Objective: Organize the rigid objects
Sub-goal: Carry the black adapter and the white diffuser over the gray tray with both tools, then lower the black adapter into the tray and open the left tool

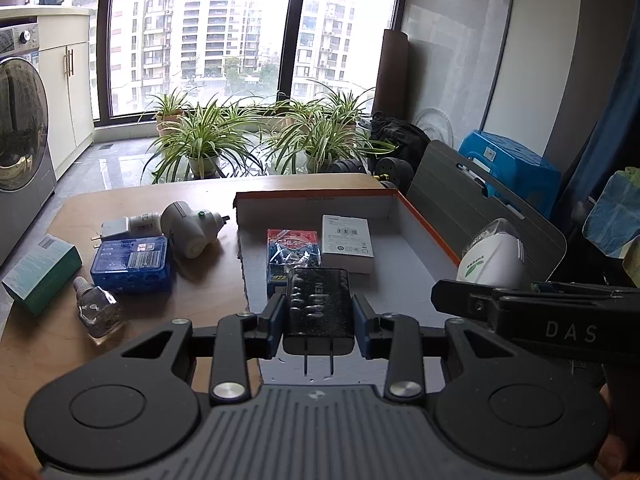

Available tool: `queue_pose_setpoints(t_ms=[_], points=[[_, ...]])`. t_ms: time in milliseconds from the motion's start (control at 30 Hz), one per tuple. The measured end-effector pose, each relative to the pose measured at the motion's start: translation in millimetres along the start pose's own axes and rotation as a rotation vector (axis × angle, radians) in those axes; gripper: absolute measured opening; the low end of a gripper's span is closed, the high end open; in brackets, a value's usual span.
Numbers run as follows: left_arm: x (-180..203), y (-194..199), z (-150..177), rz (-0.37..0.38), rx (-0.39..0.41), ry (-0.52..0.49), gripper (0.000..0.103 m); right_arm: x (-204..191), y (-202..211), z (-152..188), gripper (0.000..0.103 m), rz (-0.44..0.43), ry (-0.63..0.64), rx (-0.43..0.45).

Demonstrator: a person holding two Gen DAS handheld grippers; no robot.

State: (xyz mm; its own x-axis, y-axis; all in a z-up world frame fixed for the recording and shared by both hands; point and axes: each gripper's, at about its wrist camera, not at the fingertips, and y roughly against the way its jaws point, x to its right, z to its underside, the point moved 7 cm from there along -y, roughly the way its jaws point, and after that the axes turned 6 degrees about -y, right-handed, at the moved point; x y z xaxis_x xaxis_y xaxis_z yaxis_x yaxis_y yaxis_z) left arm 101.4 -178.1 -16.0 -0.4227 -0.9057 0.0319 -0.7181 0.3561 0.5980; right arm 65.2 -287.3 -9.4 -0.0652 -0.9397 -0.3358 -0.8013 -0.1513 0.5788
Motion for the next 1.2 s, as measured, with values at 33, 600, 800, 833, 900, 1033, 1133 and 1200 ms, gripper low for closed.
queue_pose_setpoints(t_ms=[33, 600, 800, 833, 900, 1033, 1133, 1200], points=[[0.4, -0.2, 0.1, 0.002, 0.0, 0.001, 0.036, -0.2, -0.1, -0.1, 0.08, 0.0, 0.0, -0.001], [-4.4, -2.7, 1.4, -0.007, -0.003, 0.031, 0.036, -9.3, -6.2, -1.1, 0.08, -0.002, 0.007, -0.006], [-4.8, -2.0, 2.2, -0.004, -0.003, 0.033, 0.036, -11.4, -6.7, -1.5, 0.08, -0.001, 0.008, -0.005], [-5.2, -2.2, 2.3, -0.003, -0.004, 0.035, 0.036, -12.0, -7.4, -1.7, 0.08, 0.0, 0.008, -0.005], [-4.8, -1.9, 2.3, -0.002, -0.003, 0.036, 0.036, -14.0, -7.8, -2.3, 0.08, -0.001, 0.007, -0.003], [-5.0, -1.4, 2.2, -0.003, -0.004, 0.036, 0.036, -15.7, -8.5, -4.5, 0.08, -0.003, 0.009, -0.002], [-5.0, -1.1, 2.1, -0.002, -0.005, 0.035, 0.036, -16.5, -9.1, -4.8, 0.08, -0.004, 0.008, -0.002], [-4.4, -0.6, 2.0, -0.001, -0.005, 0.035, 0.036, -16.3, -8.6, -4.9, 0.08, -0.004, 0.009, -0.002]])
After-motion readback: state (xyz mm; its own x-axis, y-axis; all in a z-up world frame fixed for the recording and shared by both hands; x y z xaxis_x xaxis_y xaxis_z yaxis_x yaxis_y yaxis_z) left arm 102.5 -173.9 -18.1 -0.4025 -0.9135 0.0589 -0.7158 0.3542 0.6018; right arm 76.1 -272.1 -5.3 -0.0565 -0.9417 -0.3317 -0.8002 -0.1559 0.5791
